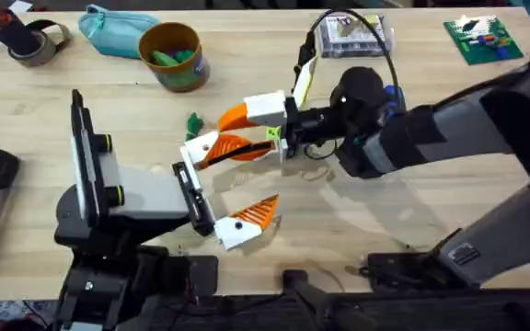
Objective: Pick up the gripper from the table and insert it into the empty holder that is missing its gripper. Then pick up a screw, insert it into the mounting hole, and use the screwdriver to tighten it. Finally, clean up the table by picking up the vegetable and placing it into the bucket.
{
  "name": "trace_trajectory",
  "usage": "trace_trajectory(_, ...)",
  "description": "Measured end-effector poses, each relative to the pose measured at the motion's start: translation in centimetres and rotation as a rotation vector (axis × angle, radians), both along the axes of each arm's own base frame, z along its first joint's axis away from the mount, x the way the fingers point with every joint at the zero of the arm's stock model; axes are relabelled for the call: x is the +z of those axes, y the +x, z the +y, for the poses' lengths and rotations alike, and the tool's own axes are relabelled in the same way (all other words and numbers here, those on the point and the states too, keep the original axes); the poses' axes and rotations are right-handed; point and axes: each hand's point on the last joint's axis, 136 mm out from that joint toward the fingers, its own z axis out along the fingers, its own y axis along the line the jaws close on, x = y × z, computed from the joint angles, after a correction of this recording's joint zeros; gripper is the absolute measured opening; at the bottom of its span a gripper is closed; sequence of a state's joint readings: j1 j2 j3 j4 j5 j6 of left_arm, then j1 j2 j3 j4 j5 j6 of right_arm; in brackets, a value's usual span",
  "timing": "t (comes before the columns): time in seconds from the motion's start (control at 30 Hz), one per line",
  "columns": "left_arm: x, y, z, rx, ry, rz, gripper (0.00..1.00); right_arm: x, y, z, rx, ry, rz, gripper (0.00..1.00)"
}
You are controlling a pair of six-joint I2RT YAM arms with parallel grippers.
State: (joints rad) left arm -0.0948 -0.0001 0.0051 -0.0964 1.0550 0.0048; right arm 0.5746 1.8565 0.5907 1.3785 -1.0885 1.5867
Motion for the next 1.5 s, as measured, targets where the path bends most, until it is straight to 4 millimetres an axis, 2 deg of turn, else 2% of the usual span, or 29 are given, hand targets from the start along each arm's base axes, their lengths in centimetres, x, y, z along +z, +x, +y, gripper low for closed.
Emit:
trace_trajectory(0.17,0.0,0.0,0.0,0.0,0.0,0.001,0.987,0.7,1.9,-1.4,-0.059,0.016,-0.038,0.996)
trace_trajectory(0.37,0.0,0.0,0.0,0.0,0.0,0.0,0.987,4.0,5.8,-5.8,-0.205,0.025,-0.131,0.997)
trace_trajectory(0.5,0.0,0.0,0.0,0.0,0.0,0.001,0.987,3.4,8.1,-8.4,-0.264,-0.085,-0.097,0.997)
trace_trajectory(0.6,0.0,0.0,0.0,0.0,0.0,0.0,0.986,3.3,8.6,-9.6,-0.268,-0.161,-0.118,0.996)
trace_trajectory(0.8,0.0,0.0,0.0,0.0,0.0,0.0,0.986,6.2,8.4,-11.8,-0.257,-0.264,-0.266,0.997)
trace_trajectory(0.9,0.0,0.0,0.0,0.0,0.0,0.0,0.986,6.8,7.7,-13.3,-0.266,-0.37,-0.304,0.997)
trace_trajectory(1.07,0.0,0.0,0.0,-0.001,0.0,0.0,0.986,5.9,5.2,-15.7,-0.218,-0.62,-0.361,0.997)
trace_trajectory(1.23,0.0,0.0,0.0,-0.001,0.0,0.0,0.986,5.3,4.2,-17.3,-0.159,-0.844,-0.478,0.998)
trace_trajectory(1.5,0.0,0.0,0.0,-0.001,0.0,0.0,0.986,1.9,1.9,-18.4,0.028,-1.255,-0.655,0.998)
